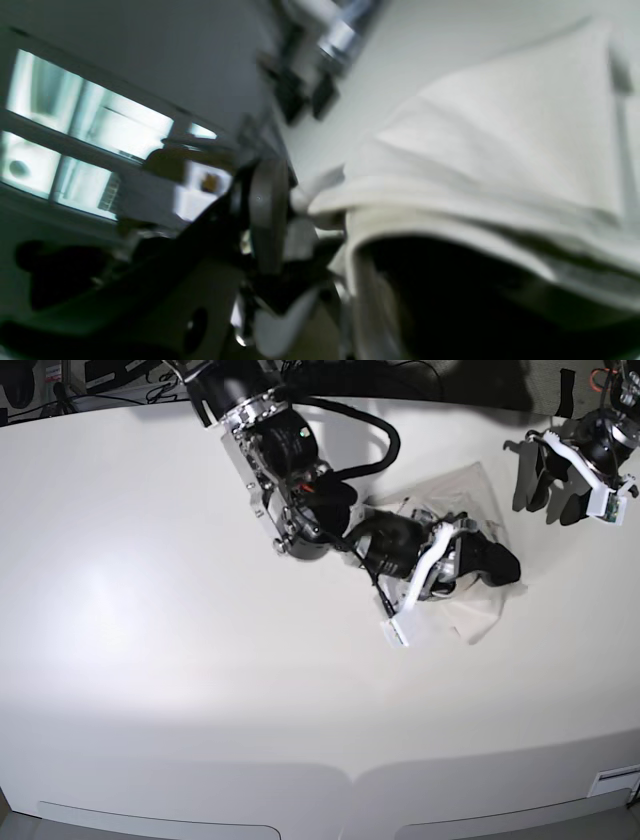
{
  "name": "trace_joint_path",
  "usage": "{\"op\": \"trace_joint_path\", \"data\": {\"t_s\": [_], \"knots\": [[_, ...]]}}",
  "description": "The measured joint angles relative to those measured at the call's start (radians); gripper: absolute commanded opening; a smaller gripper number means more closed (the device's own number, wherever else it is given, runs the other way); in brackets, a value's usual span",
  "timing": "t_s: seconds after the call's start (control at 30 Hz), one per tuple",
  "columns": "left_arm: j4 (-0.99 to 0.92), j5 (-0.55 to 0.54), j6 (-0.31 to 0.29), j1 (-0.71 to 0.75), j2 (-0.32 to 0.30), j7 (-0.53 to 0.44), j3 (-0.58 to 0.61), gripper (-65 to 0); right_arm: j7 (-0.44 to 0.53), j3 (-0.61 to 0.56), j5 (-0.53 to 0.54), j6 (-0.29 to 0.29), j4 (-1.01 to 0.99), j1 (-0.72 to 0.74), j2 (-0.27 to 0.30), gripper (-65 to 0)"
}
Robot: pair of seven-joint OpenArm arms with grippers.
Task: Fold the T-shirt properly
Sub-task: 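Carry the grasped end over the shirt toward the left gripper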
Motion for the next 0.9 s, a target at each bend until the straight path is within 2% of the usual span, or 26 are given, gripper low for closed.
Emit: {"op": "trace_joint_path", "data": {"t_s": [0.13,0.27,0.33,0.43,0.53,0.6,0.7,0.73,0.83,0.9], "knots": [[0.000,0.000,0.000,0.000,0.000,0.003,0.000,-30.7,-0.061,0.000,-0.012,0.001,0.000,0.041,0.000,-40.4],[0.000,0.000,0.000,0.000,0.000,0.003,0.000,-30.7,-0.163,0.000,-0.149,0.004,0.000,0.069,0.000,-40.4],[0.000,-0.001,0.000,0.000,0.000,0.003,0.000,-30.7,-0.162,0.000,-0.194,0.003,0.000,0.072,0.000,-40.4],[0.000,-0.030,0.000,0.000,0.000,0.003,0.000,-30.7,-0.163,-0.028,-0.298,-0.028,0.000,0.071,0.002,-40.4],[0.000,-0.047,0.000,0.000,0.000,0.014,0.000,-30.7,-0.149,-0.089,-0.315,-0.026,0.000,0.071,0.003,-40.4],[0.000,-0.049,0.000,0.000,0.000,0.029,0.000,-30.7,-0.083,-0.124,-0.313,-0.014,0.000,0.071,0.002,-40.4],[0.000,-0.048,0.000,0.000,0.000,0.080,0.000,-30.7,0.007,-0.123,-0.286,-0.009,0.000,0.072,0.000,-40.4],[0.000,-0.049,0.000,0.003,0.000,0.084,0.000,-30.7,0.004,-0.107,-0.298,-0.009,0.000,0.078,-0.001,-40.4],[0.000,-0.060,0.000,0.003,0.000,0.071,0.000,-36.2,-0.037,-0.035,-0.375,-0.014,0.000,0.108,0.000,-42.1],[0.000,-0.093,0.000,0.003,0.000,0.043,0.000,-43.5,-0.046,0.031,-0.389,-0.016,0.000,0.132,0.000,-49.4]]}}
